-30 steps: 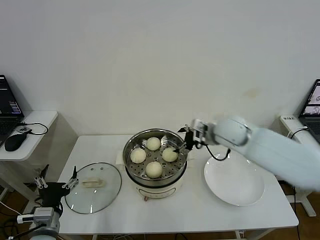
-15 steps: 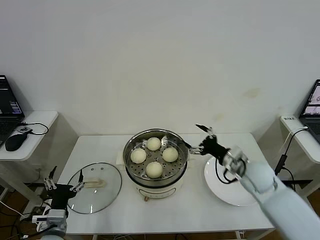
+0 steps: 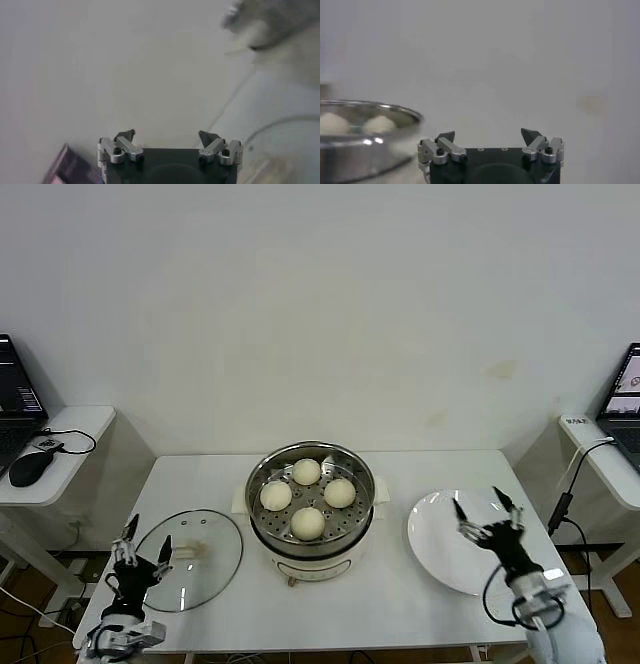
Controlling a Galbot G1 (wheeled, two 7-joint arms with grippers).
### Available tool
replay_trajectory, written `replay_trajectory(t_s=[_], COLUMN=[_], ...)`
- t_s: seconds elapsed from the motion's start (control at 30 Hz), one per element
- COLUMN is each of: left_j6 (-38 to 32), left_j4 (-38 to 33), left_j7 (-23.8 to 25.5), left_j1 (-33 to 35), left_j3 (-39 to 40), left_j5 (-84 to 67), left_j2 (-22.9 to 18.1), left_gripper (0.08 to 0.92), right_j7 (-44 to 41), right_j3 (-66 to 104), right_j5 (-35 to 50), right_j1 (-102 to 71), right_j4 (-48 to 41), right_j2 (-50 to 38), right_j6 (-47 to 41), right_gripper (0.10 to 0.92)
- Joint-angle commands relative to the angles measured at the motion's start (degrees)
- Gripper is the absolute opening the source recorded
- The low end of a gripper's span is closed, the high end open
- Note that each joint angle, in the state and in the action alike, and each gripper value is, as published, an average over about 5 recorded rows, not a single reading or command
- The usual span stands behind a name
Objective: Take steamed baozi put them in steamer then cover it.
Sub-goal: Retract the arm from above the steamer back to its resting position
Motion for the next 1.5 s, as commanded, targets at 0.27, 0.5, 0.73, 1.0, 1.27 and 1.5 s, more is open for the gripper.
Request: replay_trajectory(t_s=[0.27, 0.5, 0.73, 1.0, 1.27, 1.5], left_j6=[0.39, 0.15, 0.11, 0.0, 0.04, 0.03], left_j4=[3.0, 5.54, 9.79, 13.37, 14.37, 16.47], left_j7=[3.76, 3.64, 4.06, 3.86, 3.92, 4.09], left_j1=[1.32, -0.74, -4.04, -8.47, -11.32, -13.87], left_j3=[0.15, 1.2, 2.19, 3.04, 4.16, 5.19], left_j5=[22.77, 21.17, 20.72, 20.73, 20.96, 21.1], left_j2=[1.0, 0.81, 1.51, 1.56, 1.02, 0.05], left_gripper=[0.823, 0.823, 0.823, 0.823, 0.823, 0.823], right_j7=[0.88, 0.93, 0.71, 0.43, 0.21, -0.08], right_j3=[10.33, 10.11, 9.64, 9.81, 9.55, 9.51], right_j5=[-2.84, -3.16, -3.92, -4.64, -5.41, -5.71], right_j1=[-7.53, -8.47, -8.56, -9.17, -9.46, -9.75], right_j4=[-1.25, -1.35, -1.76, -2.36, -3.14, -3.48], right_j2=[8.47, 8.0, 8.61, 8.72, 9.07, 8.98], right_j6=[3.8, 3.54, 3.65, 4.25, 4.74, 4.75], right_gripper=[0.823, 0.823, 0.822, 0.823, 0.823, 0.823])
